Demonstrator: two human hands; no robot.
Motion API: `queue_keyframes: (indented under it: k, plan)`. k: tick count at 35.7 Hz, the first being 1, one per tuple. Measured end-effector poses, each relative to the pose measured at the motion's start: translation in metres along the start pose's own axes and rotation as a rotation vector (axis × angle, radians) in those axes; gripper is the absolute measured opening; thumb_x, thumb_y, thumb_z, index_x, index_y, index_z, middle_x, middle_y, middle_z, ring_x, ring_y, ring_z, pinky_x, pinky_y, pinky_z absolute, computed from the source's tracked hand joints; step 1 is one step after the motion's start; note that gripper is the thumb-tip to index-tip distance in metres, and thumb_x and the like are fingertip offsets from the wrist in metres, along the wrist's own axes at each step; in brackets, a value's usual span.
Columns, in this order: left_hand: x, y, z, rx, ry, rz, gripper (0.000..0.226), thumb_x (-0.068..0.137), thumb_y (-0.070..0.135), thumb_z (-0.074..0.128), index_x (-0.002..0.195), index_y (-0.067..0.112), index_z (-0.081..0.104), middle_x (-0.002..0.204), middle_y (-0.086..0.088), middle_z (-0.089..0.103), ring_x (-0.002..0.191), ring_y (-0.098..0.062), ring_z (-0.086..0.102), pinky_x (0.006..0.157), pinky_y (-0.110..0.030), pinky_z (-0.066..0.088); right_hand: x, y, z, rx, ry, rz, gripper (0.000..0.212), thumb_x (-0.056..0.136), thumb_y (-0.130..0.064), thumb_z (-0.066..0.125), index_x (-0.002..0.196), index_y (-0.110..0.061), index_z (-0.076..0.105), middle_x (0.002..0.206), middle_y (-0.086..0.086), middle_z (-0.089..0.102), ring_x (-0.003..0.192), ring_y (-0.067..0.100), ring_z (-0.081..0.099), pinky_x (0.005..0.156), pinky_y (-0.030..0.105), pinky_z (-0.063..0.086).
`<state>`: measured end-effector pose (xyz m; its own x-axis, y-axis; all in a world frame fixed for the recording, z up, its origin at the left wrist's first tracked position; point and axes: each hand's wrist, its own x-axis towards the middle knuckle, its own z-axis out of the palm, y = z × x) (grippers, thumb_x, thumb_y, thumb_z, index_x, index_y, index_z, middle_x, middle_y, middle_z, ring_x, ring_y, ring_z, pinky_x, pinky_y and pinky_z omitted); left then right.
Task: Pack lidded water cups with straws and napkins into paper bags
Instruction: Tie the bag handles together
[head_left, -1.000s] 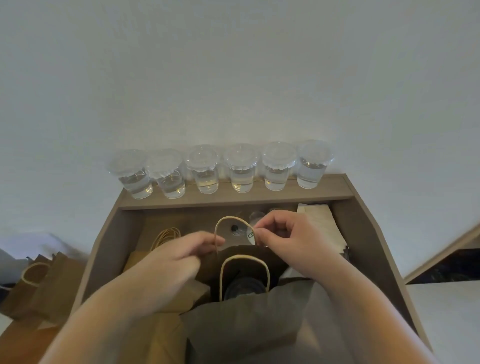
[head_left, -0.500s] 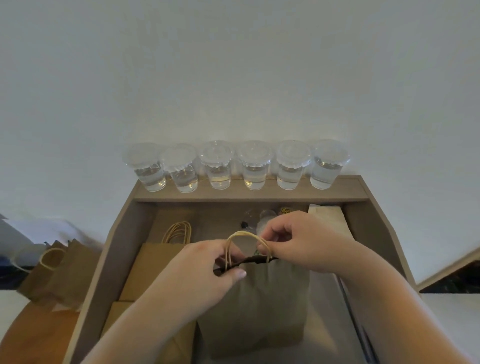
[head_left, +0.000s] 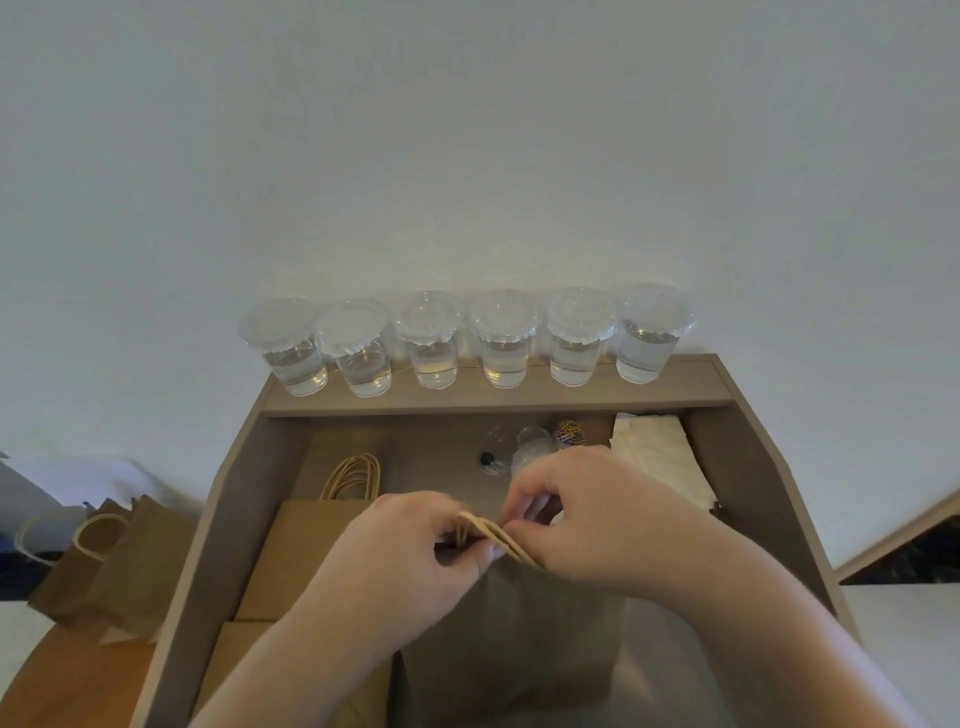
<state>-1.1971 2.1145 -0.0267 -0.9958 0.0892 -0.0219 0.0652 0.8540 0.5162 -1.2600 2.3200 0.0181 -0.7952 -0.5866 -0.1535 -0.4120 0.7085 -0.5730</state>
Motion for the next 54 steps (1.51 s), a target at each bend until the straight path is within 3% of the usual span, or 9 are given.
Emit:
queue_keyframes:
  k: [15,23,27,30,36,39,47,52,54]
  plan:
    - [-0.001,0.0,-0.001,-0.003,0.036,0.019,0.045,0.077,0.074,0.044,0.1,0.05,0.075,0.086,0.021,0.07,0.085,0.001,0.064,0.075,-0.029,0.058,-0.005,-0.01,0.016,-0.145,0.066,0.026,0.015,0.095,-0.042,0.064,0.101,-0.036,0.077,0.09,-0.017,0.071,0.087,0.001,0.066,0.08,0.032,0.063]
    - [-0.001,0.002,-0.004,0.032,0.026,0.049,0.031,0.089,0.066,0.06,0.1,0.043,0.078,0.088,0.02,0.07,0.087,-0.002,0.064,0.078,-0.033,0.058,-0.002,-0.01,0.016,-0.217,0.057,0.053,0.021,0.097,-0.045,0.061,0.106,-0.042,0.081,0.089,-0.012,0.074,0.087,0.007,0.066,0.076,0.036,0.064]
    - [-0.004,0.002,-0.007,0.054,0.006,0.069,0.033,0.087,0.066,0.056,0.103,0.044,0.075,0.094,0.021,0.069,0.093,0.001,0.062,0.08,-0.027,0.056,-0.002,-0.013,0.017,-0.296,0.047,0.056,0.023,0.096,-0.045,0.06,0.106,-0.04,0.08,0.093,-0.011,0.073,0.085,0.009,0.066,0.073,0.033,0.062]
    - [-0.009,-0.004,-0.011,0.128,-0.021,0.076,0.038,0.082,0.069,0.052,0.103,0.044,0.072,0.099,0.027,0.063,0.095,0.006,0.06,0.082,-0.019,0.054,-0.002,-0.018,0.022,-0.343,0.049,0.038,0.024,0.097,-0.042,0.058,0.106,-0.037,0.08,0.096,-0.011,0.073,0.087,0.013,0.066,0.077,0.033,0.06]
    - [-0.012,-0.011,-0.014,0.109,-0.07,0.071,0.03,0.09,0.059,0.054,0.096,0.038,0.075,0.091,0.02,0.064,0.088,0.001,0.061,0.079,-0.029,0.058,0.001,-0.021,0.033,-0.315,-0.028,-0.003,0.025,0.102,-0.036,0.056,0.114,-0.035,0.078,0.097,-0.009,0.073,0.09,0.013,0.068,0.085,0.034,0.059]
    - [-0.012,-0.017,-0.016,0.087,-0.026,0.086,0.026,0.093,0.059,0.057,0.102,0.041,0.074,0.095,0.022,0.065,0.091,0.002,0.062,0.082,-0.03,0.058,-0.001,-0.013,0.028,-0.139,0.023,-0.002,0.022,0.104,-0.041,0.06,0.116,-0.038,0.077,0.098,-0.016,0.075,0.091,0.0,0.067,0.081,0.018,0.055]
    - [-0.01,-0.016,-0.014,0.097,0.044,0.259,0.016,0.097,0.047,0.064,0.099,0.035,0.074,0.093,0.018,0.066,0.089,-0.002,0.063,0.078,-0.033,0.057,-0.01,0.001,0.032,0.034,0.09,0.053,0.012,0.097,-0.046,0.069,0.099,-0.041,0.08,0.085,-0.026,0.071,0.09,-0.014,0.063,0.072,0.009,0.046]
    - [-0.011,-0.022,-0.006,0.02,0.042,0.316,0.033,0.095,0.057,0.048,0.099,0.038,0.075,0.094,0.024,0.067,0.088,0.001,0.064,0.074,-0.025,0.059,0.0,-0.004,0.025,0.04,-0.041,0.173,0.018,0.091,-0.055,0.076,0.084,-0.039,0.078,0.08,-0.033,0.069,0.076,-0.016,0.062,0.06,0.012,0.042]
    - [-0.012,-0.027,-0.003,-0.004,0.058,0.338,0.026,0.098,0.056,0.054,0.103,0.04,0.074,0.095,0.029,0.067,0.09,0.005,0.063,0.076,-0.017,0.056,0.006,-0.009,0.017,0.006,-0.104,0.208,0.021,0.089,-0.057,0.078,0.075,-0.042,0.076,0.076,-0.025,0.072,0.073,-0.008,0.064,0.062,0.018,0.045]
